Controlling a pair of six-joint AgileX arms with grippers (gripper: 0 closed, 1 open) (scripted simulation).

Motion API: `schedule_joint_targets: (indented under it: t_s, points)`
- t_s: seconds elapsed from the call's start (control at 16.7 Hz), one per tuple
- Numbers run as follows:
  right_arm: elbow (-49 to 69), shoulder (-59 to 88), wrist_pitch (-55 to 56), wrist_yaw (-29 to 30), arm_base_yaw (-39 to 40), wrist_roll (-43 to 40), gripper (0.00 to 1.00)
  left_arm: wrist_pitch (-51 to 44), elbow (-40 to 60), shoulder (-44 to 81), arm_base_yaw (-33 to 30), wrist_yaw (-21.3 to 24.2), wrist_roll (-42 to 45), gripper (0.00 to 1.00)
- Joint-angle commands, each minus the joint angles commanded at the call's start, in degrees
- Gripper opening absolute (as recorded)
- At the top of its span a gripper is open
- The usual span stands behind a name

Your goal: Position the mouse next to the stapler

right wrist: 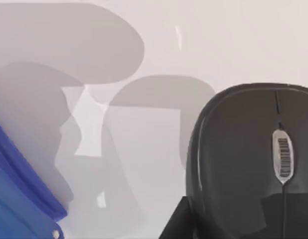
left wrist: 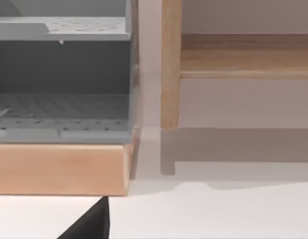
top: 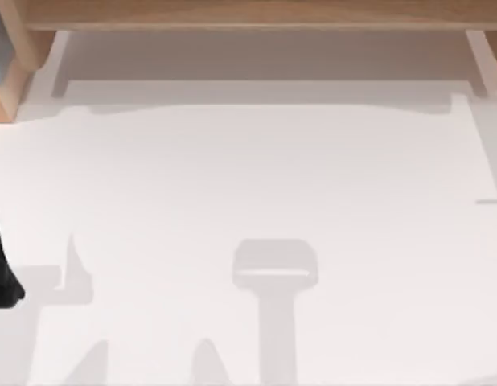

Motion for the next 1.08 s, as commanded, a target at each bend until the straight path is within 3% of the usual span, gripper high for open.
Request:
schedule_joint_targets:
  t_s: [1.08]
  points:
    - [0.6, -1.0, 3.3, -0.3, 0.2, 0.2, 0.0, 0.0, 0.0, 0.0, 0.0, 0.0, 0.0, 1.0]
